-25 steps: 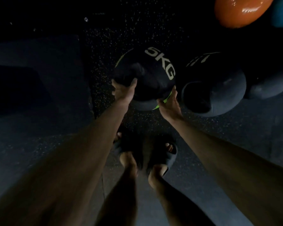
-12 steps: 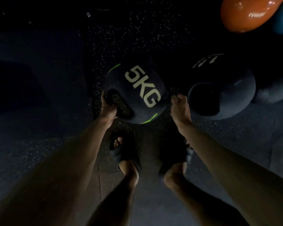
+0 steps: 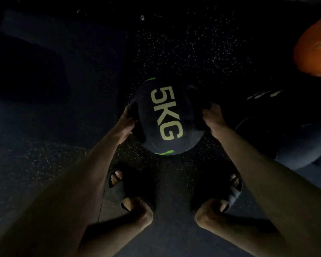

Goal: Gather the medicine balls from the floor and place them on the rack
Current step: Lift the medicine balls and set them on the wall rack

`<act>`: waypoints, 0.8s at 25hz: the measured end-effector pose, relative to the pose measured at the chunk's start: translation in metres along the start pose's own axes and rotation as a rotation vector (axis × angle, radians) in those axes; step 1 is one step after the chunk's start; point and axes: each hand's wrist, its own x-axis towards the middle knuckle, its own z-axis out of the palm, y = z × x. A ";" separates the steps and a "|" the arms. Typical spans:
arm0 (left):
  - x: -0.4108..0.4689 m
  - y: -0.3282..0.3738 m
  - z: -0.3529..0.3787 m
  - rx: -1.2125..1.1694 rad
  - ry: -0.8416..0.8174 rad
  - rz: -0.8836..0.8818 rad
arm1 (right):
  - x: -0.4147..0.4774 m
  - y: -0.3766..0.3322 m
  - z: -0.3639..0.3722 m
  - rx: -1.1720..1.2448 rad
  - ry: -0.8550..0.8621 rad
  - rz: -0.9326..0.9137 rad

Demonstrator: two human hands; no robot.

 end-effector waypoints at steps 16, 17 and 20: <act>-0.009 -0.019 0.043 -0.270 0.359 -0.036 | 0.002 0.009 0.001 0.071 0.004 0.102; -0.007 -0.016 0.042 -0.242 0.369 -0.036 | 0.003 0.013 0.003 0.100 0.005 0.110; -0.009 -0.003 0.037 -0.136 0.337 0.073 | -0.005 0.018 0.001 0.171 0.043 0.062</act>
